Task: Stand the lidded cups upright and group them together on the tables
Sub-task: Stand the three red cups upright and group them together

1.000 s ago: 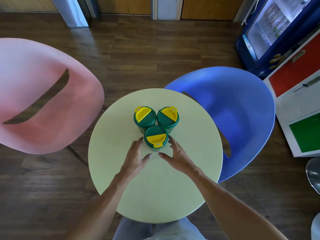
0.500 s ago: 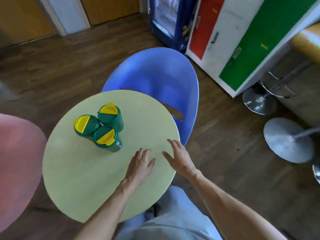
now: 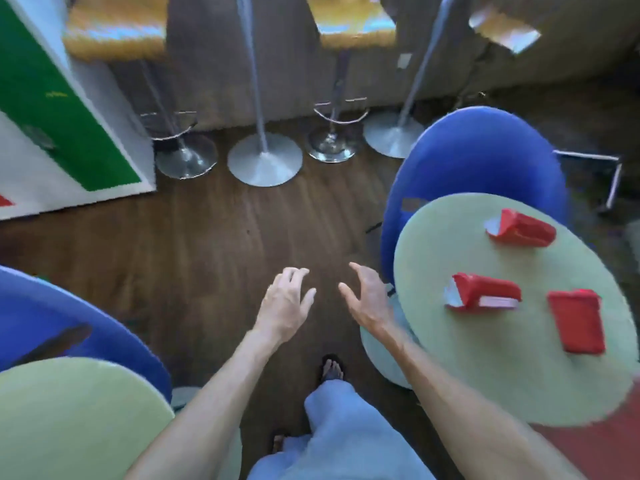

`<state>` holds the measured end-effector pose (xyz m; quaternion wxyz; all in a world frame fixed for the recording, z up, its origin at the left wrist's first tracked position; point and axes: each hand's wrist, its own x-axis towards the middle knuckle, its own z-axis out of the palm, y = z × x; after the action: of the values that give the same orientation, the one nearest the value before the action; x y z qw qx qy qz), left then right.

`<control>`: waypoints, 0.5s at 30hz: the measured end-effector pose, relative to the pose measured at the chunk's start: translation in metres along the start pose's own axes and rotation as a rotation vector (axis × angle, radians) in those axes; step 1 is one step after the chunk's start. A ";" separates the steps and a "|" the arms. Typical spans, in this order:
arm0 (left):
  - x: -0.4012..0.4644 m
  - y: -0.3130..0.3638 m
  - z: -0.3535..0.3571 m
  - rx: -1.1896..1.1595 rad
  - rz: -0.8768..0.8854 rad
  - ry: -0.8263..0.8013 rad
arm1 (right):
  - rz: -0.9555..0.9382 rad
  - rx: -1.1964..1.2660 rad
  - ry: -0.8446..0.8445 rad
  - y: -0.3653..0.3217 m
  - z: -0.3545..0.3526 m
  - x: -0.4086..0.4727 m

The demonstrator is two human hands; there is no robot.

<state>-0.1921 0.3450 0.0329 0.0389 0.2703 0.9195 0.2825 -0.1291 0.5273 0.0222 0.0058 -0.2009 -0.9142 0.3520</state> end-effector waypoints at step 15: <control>0.132 0.219 0.166 0.028 0.684 -0.633 | 0.555 0.158 0.514 0.185 -0.158 -0.061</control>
<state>-0.1628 0.6487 0.0230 0.2186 0.6316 0.7240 0.1703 0.0184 0.7301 0.0291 0.1549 -0.5212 -0.7639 0.3476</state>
